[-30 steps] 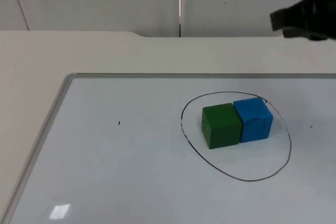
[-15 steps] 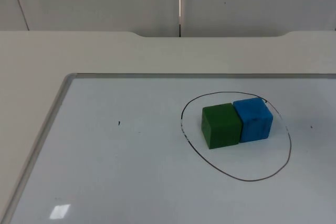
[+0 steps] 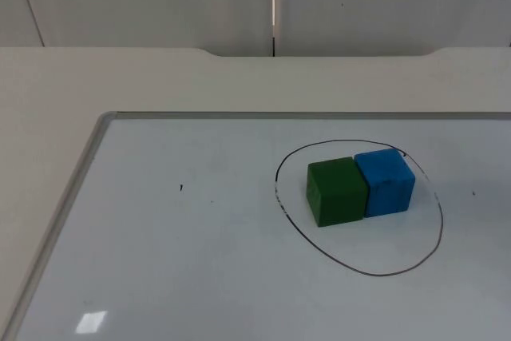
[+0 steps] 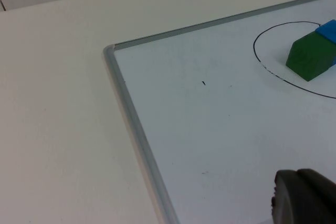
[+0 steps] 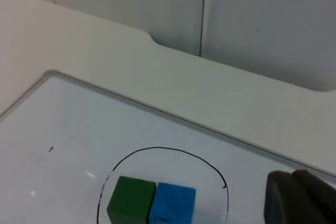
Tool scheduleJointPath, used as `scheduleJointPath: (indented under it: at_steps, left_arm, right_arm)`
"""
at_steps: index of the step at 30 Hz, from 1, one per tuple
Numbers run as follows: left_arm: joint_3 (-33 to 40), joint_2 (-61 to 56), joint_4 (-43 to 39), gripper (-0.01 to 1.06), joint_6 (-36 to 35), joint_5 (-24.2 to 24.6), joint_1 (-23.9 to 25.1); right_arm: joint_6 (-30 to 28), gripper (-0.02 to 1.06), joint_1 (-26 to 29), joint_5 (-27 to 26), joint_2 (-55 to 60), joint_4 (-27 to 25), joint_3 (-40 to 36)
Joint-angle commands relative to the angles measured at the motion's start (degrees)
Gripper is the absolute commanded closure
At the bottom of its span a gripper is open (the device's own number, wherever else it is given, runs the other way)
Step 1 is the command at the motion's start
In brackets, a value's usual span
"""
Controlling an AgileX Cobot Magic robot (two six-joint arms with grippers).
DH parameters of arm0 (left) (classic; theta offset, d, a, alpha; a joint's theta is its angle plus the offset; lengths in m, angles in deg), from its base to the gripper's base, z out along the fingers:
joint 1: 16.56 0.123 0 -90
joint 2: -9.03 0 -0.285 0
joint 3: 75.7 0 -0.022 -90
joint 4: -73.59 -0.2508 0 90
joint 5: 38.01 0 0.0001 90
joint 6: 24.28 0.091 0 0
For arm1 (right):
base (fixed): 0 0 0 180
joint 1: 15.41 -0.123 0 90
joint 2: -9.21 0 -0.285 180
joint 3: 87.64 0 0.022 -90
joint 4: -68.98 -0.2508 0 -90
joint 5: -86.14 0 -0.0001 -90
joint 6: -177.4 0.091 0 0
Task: Push the two cubes into the marked area.
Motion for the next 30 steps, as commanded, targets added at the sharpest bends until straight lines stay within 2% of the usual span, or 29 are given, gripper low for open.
scheduleJointPath:
  at_steps: [1, 12, 15, 21, 24, 30]
  left_arm:
    - [0.36, -0.20, 0.02, 1.05, -0.37, -0.04, 0.10]
    - [0.36, -0.20, 0.02, 1.05, -0.37, -0.04, 0.10]
    - [0.36, -0.20, 0.02, 1.05, -0.37, -0.04, 0.10]
    - [0.36, -0.20, 0.02, 1.05, -0.37, -0.04, 0.10]
    - [0.36, -0.20, 0.02, 1.05, -0.37, -0.04, 0.10]
    - [0.36, -0.20, 0.02, 1.05, -0.37, -0.04, 0.10]
  right_arm:
    - [-0.46, 1.05, -0.37, 0.56, -5.33, 0.10, -4.00]
    - [-0.46, 1.05, -0.37, 7.50, -19.76, 0.10, -11.02]
    - [-0.46, 1.05, -0.37, 13.12, -25.42, 0.10, -11.60]
    - [-0.46, 1.05, -0.37, 19.43, -31.25, 0.10, -11.60]
    - [-0.46, 1.05, -0.37, 25.16, -35.80, -0.19, -11.60]
    - [-0.34, 1.05, -0.37, 30.61, -39.93, 0.26, -11.60]
